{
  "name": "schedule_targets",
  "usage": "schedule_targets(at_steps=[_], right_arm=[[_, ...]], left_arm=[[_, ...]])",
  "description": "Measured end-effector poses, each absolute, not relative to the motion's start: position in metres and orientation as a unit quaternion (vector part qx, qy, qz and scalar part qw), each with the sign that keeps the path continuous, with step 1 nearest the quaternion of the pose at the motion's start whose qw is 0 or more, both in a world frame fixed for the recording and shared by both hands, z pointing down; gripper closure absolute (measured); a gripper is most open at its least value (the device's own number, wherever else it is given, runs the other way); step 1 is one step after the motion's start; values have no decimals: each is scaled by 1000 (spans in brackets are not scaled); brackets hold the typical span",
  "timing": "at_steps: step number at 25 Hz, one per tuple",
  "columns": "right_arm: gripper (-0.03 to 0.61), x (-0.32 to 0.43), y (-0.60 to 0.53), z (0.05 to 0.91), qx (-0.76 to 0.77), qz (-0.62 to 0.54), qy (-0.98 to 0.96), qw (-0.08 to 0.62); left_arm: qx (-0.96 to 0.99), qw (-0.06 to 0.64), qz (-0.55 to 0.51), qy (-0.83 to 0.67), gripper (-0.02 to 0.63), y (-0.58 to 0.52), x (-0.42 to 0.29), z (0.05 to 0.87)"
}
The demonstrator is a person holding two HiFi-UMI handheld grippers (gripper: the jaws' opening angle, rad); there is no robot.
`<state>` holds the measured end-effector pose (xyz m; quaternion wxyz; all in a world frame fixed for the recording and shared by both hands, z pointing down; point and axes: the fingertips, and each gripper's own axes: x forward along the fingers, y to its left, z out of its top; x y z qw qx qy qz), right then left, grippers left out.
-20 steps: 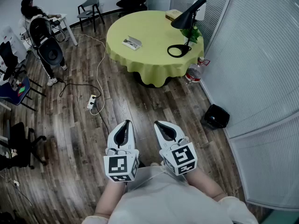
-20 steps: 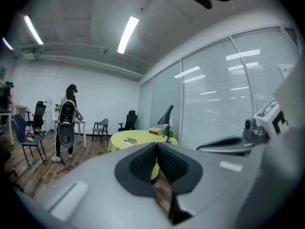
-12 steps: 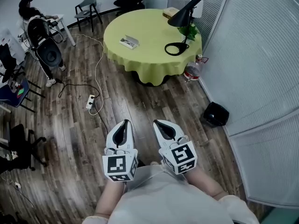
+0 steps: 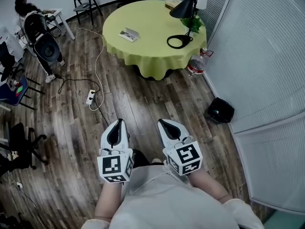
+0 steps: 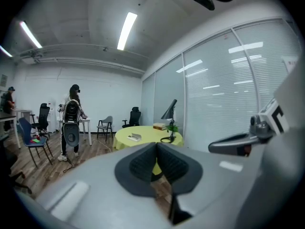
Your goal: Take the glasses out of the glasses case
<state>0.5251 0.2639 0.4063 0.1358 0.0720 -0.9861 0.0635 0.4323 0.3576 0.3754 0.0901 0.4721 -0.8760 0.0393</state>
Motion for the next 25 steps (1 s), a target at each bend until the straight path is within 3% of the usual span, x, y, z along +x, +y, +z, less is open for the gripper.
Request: schedule_targets(at_steps=[13,25], right_arm=[[578,422,257,424,76,68,-981,166],[578,206,273,421,97,64,-975,192]], left_arm=[[459,117,29,-880,607,362,322,395],[474,131,15,-871,607,379,101,385]])
